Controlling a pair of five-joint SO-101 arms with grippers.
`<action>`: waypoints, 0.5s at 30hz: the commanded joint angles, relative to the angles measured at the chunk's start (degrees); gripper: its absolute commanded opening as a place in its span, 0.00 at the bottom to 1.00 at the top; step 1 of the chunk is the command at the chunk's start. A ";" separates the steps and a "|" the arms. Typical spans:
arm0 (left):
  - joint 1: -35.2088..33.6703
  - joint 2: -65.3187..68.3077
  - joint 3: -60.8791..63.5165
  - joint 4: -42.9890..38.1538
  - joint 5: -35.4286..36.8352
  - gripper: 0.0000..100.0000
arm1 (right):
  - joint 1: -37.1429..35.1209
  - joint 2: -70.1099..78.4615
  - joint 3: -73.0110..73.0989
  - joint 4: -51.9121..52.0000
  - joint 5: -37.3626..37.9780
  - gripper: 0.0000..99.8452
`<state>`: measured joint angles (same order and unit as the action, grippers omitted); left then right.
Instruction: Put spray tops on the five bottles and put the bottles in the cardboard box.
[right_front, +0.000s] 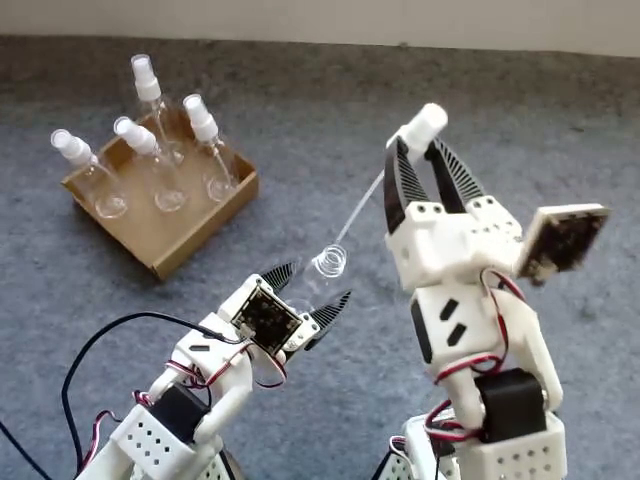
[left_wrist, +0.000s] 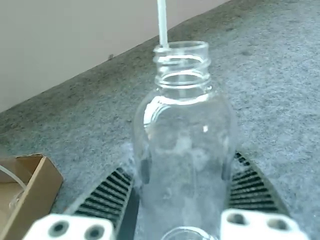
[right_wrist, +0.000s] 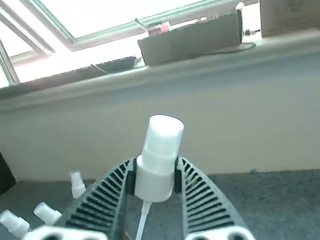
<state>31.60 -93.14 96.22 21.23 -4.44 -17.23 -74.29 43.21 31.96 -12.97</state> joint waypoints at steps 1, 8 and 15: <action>0.22 -1.19 1.45 -0.09 0.44 0.08 | -0.22 -3.12 -4.35 0.22 -0.26 0.01; 0.22 -1.19 1.45 0.00 0.44 0.08 | -0.48 -8.75 -3.82 1.80 -0.26 0.01; 0.22 -1.19 1.45 -0.09 0.44 0.08 | -0.57 -9.98 -2.33 7.16 -0.18 0.01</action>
<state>31.60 -93.14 96.22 21.23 -4.44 -17.41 -84.04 42.59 38.81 -12.97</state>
